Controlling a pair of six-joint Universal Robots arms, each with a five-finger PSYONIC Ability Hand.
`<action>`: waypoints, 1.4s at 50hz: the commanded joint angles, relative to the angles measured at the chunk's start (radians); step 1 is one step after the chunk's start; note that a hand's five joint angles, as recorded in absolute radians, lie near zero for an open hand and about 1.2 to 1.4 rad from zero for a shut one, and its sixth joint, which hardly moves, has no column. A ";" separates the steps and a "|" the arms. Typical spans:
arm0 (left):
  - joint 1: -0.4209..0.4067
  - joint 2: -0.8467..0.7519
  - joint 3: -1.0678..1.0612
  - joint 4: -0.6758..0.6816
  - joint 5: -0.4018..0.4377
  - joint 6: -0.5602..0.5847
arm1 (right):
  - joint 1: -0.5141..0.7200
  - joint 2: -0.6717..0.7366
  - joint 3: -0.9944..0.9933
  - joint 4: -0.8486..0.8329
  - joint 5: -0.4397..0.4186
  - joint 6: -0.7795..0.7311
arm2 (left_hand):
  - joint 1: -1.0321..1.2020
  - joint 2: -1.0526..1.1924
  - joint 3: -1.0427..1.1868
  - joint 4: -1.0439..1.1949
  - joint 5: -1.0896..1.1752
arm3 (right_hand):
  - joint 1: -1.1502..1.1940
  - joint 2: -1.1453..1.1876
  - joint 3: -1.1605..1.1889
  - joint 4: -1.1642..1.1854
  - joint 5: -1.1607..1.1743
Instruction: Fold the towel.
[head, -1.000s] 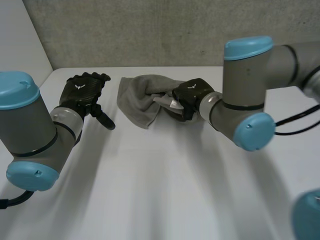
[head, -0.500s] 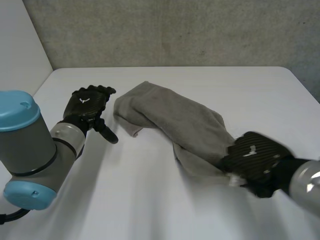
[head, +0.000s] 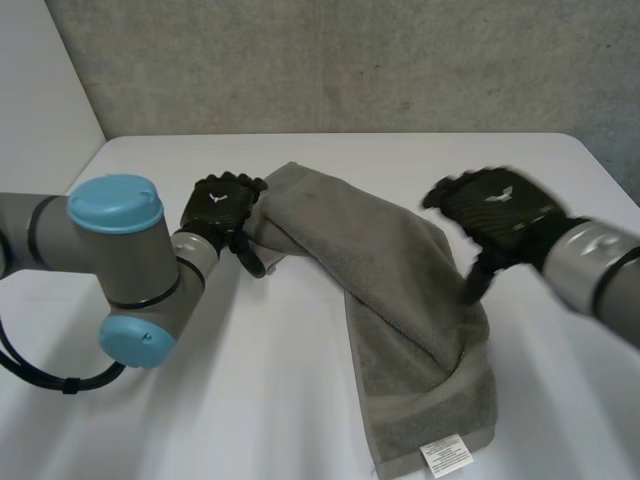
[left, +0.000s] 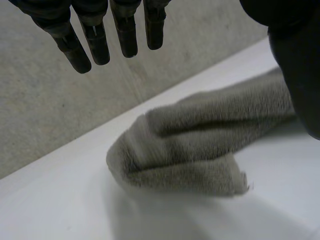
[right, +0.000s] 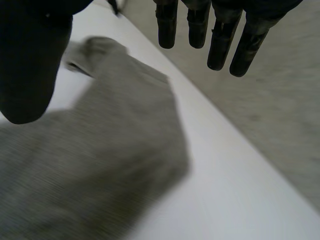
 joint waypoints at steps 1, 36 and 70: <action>-0.005 -0.050 0.044 -0.073 -0.001 0.088 | 0.146 0.098 0.004 0.011 0.034 0.081 | -0.006 -0.002 0.009 -0.003 0.006 | -0.055 -0.065 -0.063 -0.074 -0.059; -0.023 0.108 -0.182 0.006 -0.010 0.071 | 0.254 0.006 0.536 -0.314 0.066 -0.140 | -0.023 -0.020 -0.008 -0.021 -0.012 | 0.040 0.030 0.032 0.022 0.037; -0.023 0.112 -0.207 0.007 -0.010 0.037 | 0.202 -0.078 0.567 -0.570 0.142 -0.147 | -0.023 -0.020 -0.008 -0.021 -0.012 | 1.166 1.156 1.158 1.148 1.163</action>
